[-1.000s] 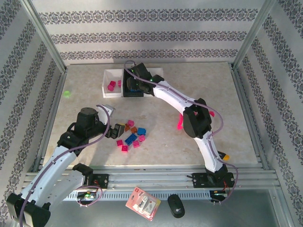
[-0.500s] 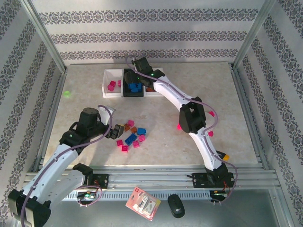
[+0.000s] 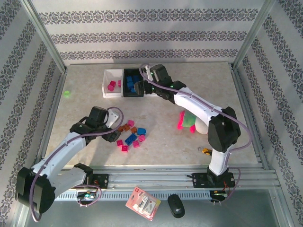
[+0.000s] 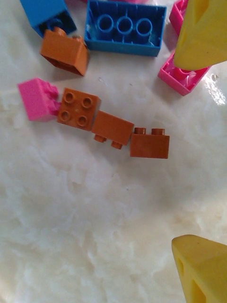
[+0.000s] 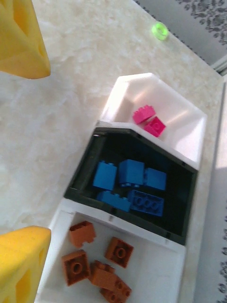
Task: Sort the legos into containers by color
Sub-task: Place the lego in the container, then pick up the lego from the middle-left of the table.
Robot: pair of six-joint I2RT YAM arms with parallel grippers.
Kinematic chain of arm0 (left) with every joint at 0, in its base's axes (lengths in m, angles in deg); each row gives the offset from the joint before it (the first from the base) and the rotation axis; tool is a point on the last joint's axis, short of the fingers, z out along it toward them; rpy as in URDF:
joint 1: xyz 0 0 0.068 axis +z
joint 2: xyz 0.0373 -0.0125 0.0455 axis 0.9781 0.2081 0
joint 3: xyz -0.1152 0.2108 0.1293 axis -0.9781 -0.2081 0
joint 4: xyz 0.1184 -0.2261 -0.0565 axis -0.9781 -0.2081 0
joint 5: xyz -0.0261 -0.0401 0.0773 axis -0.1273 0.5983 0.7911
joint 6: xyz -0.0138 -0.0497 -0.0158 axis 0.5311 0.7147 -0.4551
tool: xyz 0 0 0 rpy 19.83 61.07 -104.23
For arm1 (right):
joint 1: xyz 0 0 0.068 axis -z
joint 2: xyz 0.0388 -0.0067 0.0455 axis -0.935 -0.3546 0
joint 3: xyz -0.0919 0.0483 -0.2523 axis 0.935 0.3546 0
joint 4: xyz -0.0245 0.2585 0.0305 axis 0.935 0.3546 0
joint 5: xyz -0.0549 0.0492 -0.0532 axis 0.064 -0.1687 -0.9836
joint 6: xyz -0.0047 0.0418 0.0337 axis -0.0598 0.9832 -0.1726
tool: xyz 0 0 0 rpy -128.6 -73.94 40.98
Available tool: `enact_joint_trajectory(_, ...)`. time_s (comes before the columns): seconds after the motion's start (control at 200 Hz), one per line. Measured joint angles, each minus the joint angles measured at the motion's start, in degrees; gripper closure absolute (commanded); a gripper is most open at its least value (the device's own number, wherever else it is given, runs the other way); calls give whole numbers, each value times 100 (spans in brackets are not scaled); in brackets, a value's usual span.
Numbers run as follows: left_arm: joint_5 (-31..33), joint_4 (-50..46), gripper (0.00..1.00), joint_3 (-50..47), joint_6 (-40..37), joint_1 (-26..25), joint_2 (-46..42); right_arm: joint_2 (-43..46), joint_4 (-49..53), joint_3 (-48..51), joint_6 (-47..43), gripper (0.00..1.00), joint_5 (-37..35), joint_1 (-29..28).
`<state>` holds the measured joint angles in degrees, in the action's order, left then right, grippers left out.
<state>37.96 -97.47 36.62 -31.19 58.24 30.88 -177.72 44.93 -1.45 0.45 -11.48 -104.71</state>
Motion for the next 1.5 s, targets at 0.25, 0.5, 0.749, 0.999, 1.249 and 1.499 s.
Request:
enact_joint_trajectory(0.25, -4, 0, 18, 39, -7, 0, 898, 345, -426, 940, 155, 18, 815, -2)
enact_joint_trajectory(0.5, 17, 4, 34, 350, 33, 0, 1657, 796, -739, 1519, 269, 18, 953, 0)
enact_joint_trajectory(0.749, -9, 7, 66, 516, -42, 0, 2262, 1220, -868, 1871, 293, 17, 931, 4)
enact_joint_trajectory(0.999, -44, 7, 80, 568, -68, 0, 2306, 1248, -920, 1993, 315, 17, 894, 4)
enact_joint_trajectory(1.249, -46, -46, 80, 597, 37, 0, 1582, 1425, -942, 2105, 354, 17, 892, 4)
enact_joint_trajectory(1.499, -160, 385, 80, 1237, 577, 0, 1360, 2103, -1117, 2603, 356, 17, 885, 13)
